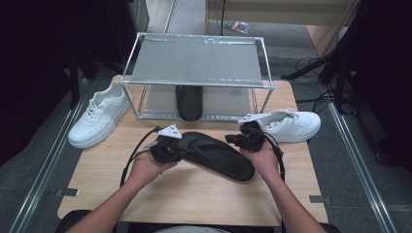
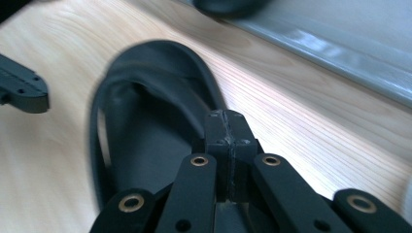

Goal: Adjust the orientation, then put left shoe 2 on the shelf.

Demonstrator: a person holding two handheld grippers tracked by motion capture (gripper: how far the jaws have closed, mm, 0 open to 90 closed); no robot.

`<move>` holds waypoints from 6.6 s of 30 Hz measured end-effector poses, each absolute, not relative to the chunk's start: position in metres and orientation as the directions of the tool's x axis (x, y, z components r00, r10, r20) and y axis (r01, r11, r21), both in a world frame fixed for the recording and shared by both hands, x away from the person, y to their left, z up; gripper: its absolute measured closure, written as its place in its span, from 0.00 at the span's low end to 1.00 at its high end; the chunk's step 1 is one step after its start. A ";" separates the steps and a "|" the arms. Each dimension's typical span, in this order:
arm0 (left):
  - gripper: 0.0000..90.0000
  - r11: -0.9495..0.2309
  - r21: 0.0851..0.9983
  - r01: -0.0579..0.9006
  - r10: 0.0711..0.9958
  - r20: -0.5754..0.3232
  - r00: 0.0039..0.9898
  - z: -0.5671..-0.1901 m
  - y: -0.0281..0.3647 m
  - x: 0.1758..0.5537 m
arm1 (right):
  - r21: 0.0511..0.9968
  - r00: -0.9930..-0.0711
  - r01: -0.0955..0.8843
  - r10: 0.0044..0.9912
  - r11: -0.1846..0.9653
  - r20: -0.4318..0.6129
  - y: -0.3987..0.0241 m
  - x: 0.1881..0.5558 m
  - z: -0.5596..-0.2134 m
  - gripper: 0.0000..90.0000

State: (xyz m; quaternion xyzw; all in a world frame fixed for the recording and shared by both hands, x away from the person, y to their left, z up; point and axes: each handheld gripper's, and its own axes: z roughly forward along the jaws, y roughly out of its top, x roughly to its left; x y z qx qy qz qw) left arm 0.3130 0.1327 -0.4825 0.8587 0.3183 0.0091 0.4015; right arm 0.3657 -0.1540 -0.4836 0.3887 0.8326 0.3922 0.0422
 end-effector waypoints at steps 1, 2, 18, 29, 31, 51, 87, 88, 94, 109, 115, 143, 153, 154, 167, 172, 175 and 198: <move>1.00 -0.478 0.692 0.541 0.553 -0.241 0.798 -0.484 0.132 0.315 | 0.682 -0.688 0.619 0.689 0.391 0.230 -0.154 0.366 -0.485 1.00; 1.00 -0.474 0.691 0.545 0.553 -0.249 0.795 -0.485 0.130 0.316 | 0.678 -0.684 0.620 0.696 0.394 0.221 -0.155 0.367 -0.488 1.00; 1.00 -0.508 0.675 0.535 0.558 -0.216 0.802 -0.494 0.126 0.330 | 0.672 -0.654 0.643 0.720 0.368 0.232 -0.158 0.357 -0.499 1.00; 1.00 -0.513 0.669 0.537 0.552 -0.222 0.804 -0.493 0.128 0.334 | 0.677 -0.635 0.650 0.736 0.345 0.234 -0.157 0.345 -0.500 1.00; 0.99 -0.509 0.669 0.542 0.557 -0.225 0.800 -0.493 0.130 0.335 | 0.678 -0.636 0.649 0.735 0.344 0.235 -0.157 0.341 -0.501 1.00; 0.99 -0.485 0.675 0.555 0.577 -0.230 0.784 -0.494 0.135 0.349 | 0.654 -0.673 0.650 0.693 0.387 0.259 -0.140 0.297 -0.500 1.00; 0.47 -0.415 0.723 0.552 0.582 -0.256 0.772 -0.476 0.177 0.357 | 0.723 -0.598 0.634 0.767 0.275 0.233 -0.118 0.297 -0.519 0.65; 0.47 -0.415 0.723 0.552 0.582 -0.256 0.772 -0.476 0.177 0.357 | 0.727 -0.596 0.631 0.768 0.270 0.233 -0.118 0.297 -0.519 0.66; 0.46 -0.408 0.720 0.561 0.585 -0.266 0.767 -0.478 0.177 0.359 | 0.741 -0.592 0.616 0.777 0.267 0.213 -0.115 0.299 -0.521 0.69; 0.45 -0.419 0.715 0.559 0.581 -0.262 0.770 -0.479 0.177 0.359 | 0.741 -0.557 0.631 0.800 0.232 0.223 -0.117 0.301 -0.520 0.81; 0.45 -0.414 0.722 0.555 0.580 -0.261 0.772 -0.478 0.179 0.359 | 0.734 -0.549 0.640 0.803 0.225 0.232 -0.118 0.303 -0.519 0.83; 0.45 -0.423 0.721 0.549 0.561 -0.267 0.783 -0.479 0.176 0.355 | 0.764 -0.428 0.636 0.873 0.108 0.232 -0.152 0.339 -0.484 0.83; 0.44 -0.424 0.721 0.548 0.551 -0.275 0.788 -0.479 0.176 0.354 | 0.764 -0.377 0.638 0.905 0.100 0.196 -0.146 0.381 -0.476 0.83; 0.44 -0.428 0.719 0.548 0.550 -0.274 0.789 -0.480 0.175 0.354 | 0.762 -0.367 0.640 0.910 0.098 0.191 -0.142 0.390 -0.477 0.83; 0.45 -0.441 0.722 0.533 0.522 -0.276 0.807 -0.478 0.170 0.349 | 0.731 -0.290 0.681 0.930 0.036 0.225 -0.117 0.427 -0.493 0.82; 0.44 -0.446 0.727 0.522 0.508 -0.275 0.816 -0.476 0.168 0.347 | 0.737 -0.282 0.674 0.936 0.035 0.213 -0.114 0.437 -0.498 0.82; 0.44 -0.448 0.723 0.525 0.508 -0.278 0.815 -0.477 0.167 0.347 | 0.731 -0.274 0.682 0.937 0.032 0.215 -0.113 0.439 -0.499 0.82; 0.44 -0.431 0.704 0.565 0.504 -0.331 0.798 -0.474 0.172 0.352 | 0.773 -0.382 0.624 0.907 0.114 0.175 -0.119 0.414 -0.481 0.71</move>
